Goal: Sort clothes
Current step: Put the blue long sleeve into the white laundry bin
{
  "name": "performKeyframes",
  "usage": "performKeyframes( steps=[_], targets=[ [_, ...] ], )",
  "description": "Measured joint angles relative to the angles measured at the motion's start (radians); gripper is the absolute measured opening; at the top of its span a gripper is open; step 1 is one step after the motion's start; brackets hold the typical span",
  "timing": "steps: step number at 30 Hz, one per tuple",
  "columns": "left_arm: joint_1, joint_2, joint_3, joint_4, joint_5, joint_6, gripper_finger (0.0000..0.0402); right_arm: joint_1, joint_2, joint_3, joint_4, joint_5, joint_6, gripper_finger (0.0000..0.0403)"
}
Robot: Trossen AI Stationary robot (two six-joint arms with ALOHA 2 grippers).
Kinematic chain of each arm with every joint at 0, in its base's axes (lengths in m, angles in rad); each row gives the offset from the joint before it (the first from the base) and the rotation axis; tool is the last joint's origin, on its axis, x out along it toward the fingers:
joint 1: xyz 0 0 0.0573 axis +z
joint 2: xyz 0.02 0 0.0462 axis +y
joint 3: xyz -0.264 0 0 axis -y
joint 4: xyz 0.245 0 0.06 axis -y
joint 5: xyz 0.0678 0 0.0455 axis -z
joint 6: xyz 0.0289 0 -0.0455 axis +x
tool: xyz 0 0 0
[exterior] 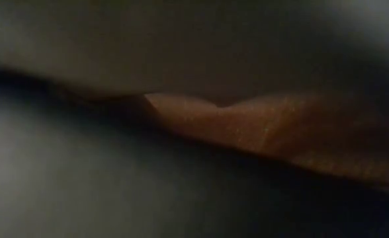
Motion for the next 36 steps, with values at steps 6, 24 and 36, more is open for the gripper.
performKeyframes(
  steps=[6, 24, 36],
  targets=[
    [0.007, -0.024, 0.001, -0.012, -0.124, 0.036, 0.0120, 0.000, 0.000, 0.000, 0.000, 0.000, 0.000, 0.0000],
    [0.222, -0.023, -0.107, -0.085, -0.034, 0.071, 0.0120, 0.033, 0.000, 0.000, 0.006, 0.002, -0.001, 0.0000],
    [0.269, -0.029, -0.146, -0.062, 0.122, 0.079, 0.0120, 0.052, 0.000, 0.000, 0.006, 0.003, 0.004, 0.0000]
  ],
)
